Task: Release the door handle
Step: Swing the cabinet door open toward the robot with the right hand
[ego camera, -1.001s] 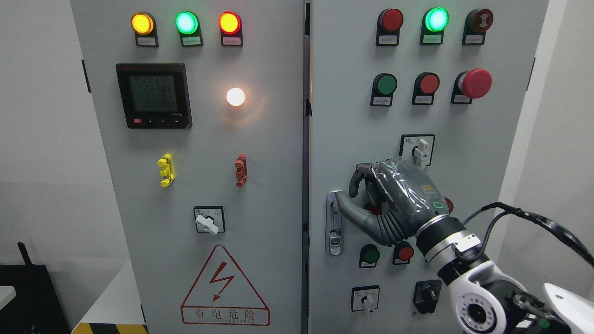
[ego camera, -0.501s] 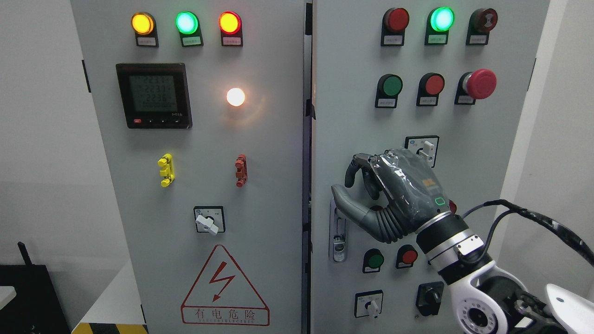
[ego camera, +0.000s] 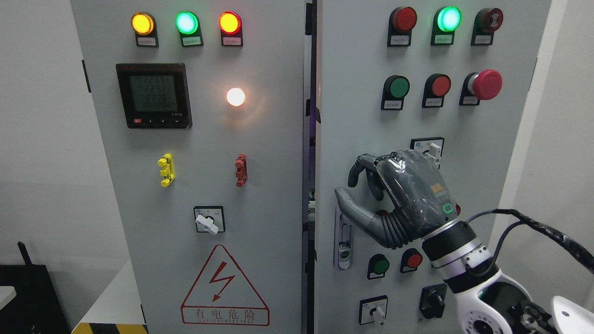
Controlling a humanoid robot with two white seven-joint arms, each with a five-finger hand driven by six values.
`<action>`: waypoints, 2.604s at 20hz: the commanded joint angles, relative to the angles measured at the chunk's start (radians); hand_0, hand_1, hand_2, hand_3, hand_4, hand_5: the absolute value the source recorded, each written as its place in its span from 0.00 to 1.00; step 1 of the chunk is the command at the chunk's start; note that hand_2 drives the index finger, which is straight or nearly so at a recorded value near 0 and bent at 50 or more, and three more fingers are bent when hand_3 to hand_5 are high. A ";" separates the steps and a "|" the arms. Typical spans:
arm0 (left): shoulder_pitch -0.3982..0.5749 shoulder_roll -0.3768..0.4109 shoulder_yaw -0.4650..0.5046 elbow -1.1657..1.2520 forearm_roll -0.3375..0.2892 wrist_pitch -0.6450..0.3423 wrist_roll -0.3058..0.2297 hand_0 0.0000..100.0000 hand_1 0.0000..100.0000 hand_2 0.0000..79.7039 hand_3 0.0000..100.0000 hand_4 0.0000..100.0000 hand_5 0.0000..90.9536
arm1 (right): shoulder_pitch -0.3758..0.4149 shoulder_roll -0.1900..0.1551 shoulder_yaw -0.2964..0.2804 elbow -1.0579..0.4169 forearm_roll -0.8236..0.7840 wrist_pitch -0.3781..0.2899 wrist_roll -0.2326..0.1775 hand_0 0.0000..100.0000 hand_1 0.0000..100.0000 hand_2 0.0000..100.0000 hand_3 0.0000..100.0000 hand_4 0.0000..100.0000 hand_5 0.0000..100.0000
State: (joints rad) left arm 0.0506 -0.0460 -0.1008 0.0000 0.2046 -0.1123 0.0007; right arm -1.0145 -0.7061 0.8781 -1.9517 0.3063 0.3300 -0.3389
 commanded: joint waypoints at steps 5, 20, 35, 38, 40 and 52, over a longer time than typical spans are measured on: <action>0.000 0.000 0.000 -0.031 -0.001 0.000 0.001 0.12 0.39 0.00 0.00 0.00 0.00 | 0.034 0.014 -0.117 0.002 0.062 -0.019 0.000 0.53 0.33 0.60 1.00 0.94 0.97; 0.000 0.000 0.000 -0.031 -0.001 0.000 0.001 0.12 0.39 0.00 0.00 0.00 0.00 | 0.076 0.080 -0.206 -0.030 0.186 -0.082 0.000 0.53 0.32 0.61 1.00 0.94 0.97; 0.000 0.000 0.000 -0.031 -0.001 0.000 0.001 0.12 0.39 0.00 0.00 0.00 0.00 | 0.217 0.125 -0.422 -0.118 0.272 -0.216 0.003 0.53 0.32 0.64 1.00 0.94 0.97; 0.000 0.000 0.000 -0.031 0.001 0.000 0.001 0.12 0.39 0.00 0.00 0.00 0.00 | 0.254 0.125 -0.482 -0.125 0.284 -0.259 0.003 0.53 0.32 0.64 1.00 0.94 0.97; 0.000 0.000 0.000 -0.031 -0.001 0.000 0.001 0.12 0.39 0.00 0.00 0.00 0.00 | 0.283 0.129 -0.519 -0.127 0.286 -0.273 0.003 0.53 0.32 0.65 1.00 0.94 0.97; 0.000 0.000 0.001 -0.031 0.001 0.000 0.001 0.12 0.39 0.00 0.00 0.00 0.00 | 0.350 0.165 -0.674 -0.133 0.287 -0.413 0.001 0.54 0.32 0.66 1.00 0.95 0.97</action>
State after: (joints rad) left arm 0.0506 -0.0460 -0.1009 0.0000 0.2045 -0.1122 0.0008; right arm -0.7088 -0.5710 0.3599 -2.0684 0.5917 -0.0510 -0.3339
